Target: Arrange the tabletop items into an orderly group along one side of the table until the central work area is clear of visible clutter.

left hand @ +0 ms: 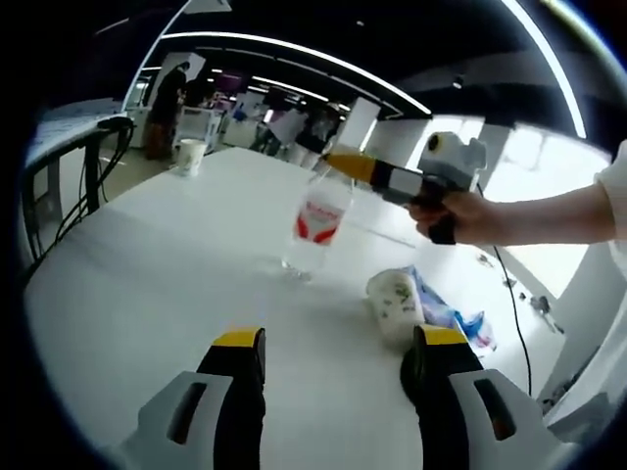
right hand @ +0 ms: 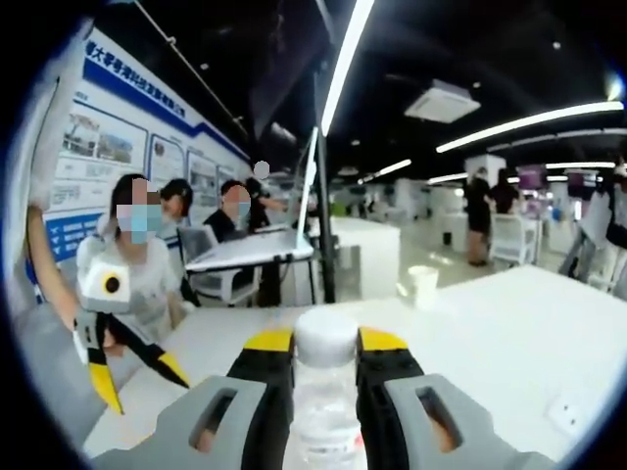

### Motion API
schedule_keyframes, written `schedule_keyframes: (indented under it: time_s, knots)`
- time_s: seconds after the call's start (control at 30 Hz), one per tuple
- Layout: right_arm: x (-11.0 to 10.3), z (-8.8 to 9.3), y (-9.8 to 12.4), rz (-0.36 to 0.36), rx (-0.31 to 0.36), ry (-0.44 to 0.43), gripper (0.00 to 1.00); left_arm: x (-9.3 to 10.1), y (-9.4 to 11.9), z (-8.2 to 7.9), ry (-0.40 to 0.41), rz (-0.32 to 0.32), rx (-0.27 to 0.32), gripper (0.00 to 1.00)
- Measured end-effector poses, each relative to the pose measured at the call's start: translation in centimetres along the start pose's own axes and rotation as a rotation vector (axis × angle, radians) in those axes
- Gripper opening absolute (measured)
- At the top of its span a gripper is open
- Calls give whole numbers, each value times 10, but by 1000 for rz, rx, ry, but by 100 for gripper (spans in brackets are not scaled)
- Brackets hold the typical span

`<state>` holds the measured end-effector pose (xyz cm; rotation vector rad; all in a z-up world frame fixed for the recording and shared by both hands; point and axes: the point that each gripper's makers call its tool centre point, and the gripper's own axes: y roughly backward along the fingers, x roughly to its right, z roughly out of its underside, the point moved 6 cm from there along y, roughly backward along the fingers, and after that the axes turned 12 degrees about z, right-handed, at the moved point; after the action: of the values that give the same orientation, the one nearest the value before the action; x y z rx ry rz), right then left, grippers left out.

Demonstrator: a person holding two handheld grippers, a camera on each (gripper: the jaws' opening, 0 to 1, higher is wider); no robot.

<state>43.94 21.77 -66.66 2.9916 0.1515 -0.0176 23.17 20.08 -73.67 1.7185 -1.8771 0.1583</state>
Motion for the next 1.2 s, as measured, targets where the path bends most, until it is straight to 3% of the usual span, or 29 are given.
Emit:
schedule_keyframes:
  time_s: [1.2]
  knots:
    - [7,4,-2,10,-19,-13,20,-3,6,2,32,-14,13,59]
